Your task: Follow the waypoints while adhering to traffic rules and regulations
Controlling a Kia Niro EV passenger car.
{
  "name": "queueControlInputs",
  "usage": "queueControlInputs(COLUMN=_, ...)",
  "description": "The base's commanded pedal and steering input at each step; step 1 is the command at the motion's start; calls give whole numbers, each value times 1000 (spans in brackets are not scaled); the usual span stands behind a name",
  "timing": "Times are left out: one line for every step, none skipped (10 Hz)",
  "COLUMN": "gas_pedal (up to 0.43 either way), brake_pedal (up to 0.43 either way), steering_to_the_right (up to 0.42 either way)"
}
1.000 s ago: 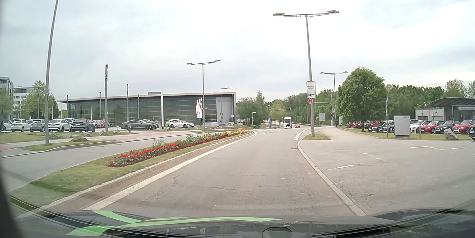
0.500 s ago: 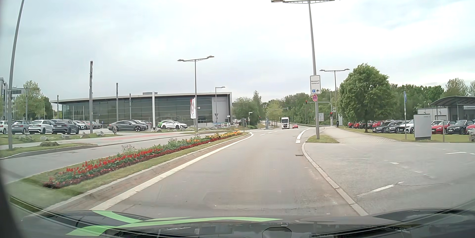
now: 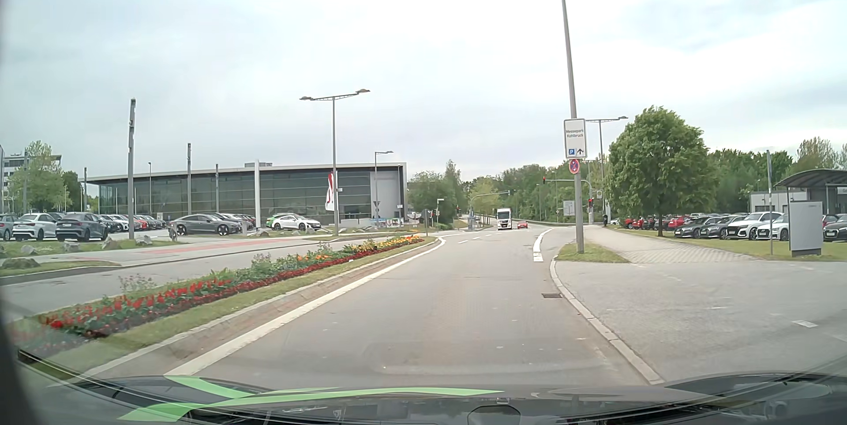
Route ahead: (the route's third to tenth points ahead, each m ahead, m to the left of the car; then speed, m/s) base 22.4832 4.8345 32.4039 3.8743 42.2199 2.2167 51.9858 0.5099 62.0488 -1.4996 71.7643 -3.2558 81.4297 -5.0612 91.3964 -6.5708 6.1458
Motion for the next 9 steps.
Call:
queueControlInputs(gas_pedal=98, brake_pedal=0, steering_to_the_right=18)
queueControlInputs(gas_pedal=98, brake_pedal=0, steering_to_the_right=19)
queueControlInputs(gas_pedal=87, brake_pedal=0, steering_to_the_right=19)
queueControlInputs(gas_pedal=87, brake_pedal=0, steering_to_the_right=20)
queueControlInputs(gas_pedal=87, brake_pedal=0, steering_to_the_right=21)
queueControlInputs(gas_pedal=87, brake_pedal=0, steering_to_the_right=22)
queueControlInputs(gas_pedal=87, brake_pedal=0, steering_to_the_right=22)
queueControlInputs(gas_pedal=87, brake_pedal=0, steering_to_the_right=23)
queueControlInputs(gas_pedal=87, brake_pedal=0, steering_to_the_right=23)
